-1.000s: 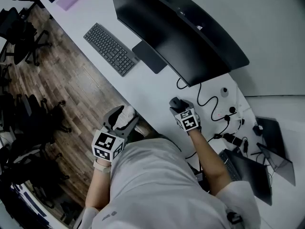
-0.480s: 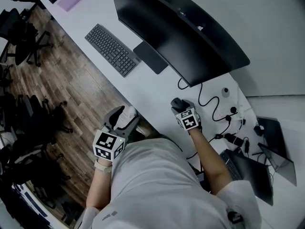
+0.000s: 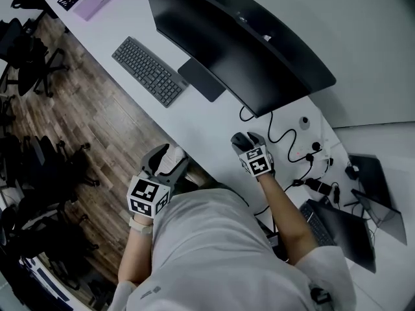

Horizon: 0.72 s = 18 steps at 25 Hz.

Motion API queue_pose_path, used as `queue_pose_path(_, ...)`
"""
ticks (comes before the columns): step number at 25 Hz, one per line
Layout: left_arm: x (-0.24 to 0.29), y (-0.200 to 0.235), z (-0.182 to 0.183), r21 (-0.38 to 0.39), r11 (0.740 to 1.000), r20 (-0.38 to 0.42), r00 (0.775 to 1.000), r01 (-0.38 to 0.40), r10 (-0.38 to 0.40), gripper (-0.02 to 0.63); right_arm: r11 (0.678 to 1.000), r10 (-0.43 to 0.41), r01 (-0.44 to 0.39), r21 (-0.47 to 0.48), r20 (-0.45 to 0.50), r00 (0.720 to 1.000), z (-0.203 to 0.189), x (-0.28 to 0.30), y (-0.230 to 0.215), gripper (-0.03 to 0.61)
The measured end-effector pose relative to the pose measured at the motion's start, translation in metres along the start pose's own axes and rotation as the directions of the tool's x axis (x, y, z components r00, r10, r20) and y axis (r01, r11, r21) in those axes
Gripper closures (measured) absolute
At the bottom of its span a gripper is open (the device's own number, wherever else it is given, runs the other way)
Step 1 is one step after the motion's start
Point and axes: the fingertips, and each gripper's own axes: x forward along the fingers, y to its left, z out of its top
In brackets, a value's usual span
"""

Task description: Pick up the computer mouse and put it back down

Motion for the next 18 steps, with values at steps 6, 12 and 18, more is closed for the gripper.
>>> queue_pose_path(6,0.009,-0.002,0.004,0.03,0.998,-0.007,0.999,0.047,-0.047,0.347,0.999,-0.027,0.025,0.042,0.064,0.998,0.017,-0.025,-0.001,0.287)
queue_pose_path(12,0.02,-0.008,0.01,0.066,0.992,-0.021,0.994,0.108,-0.107,0.347,0.995,-0.054,0.044,0.085,0.121,0.991,0.028,-0.055,0.003,0.287)
queue_pose_path(18,0.035,-0.02,0.02,0.113,0.978,-0.039,0.984,0.178,-0.174,0.347,0.989,-0.089,0.065,0.132,0.183,0.979,0.039,-0.09,0.009,0.287)
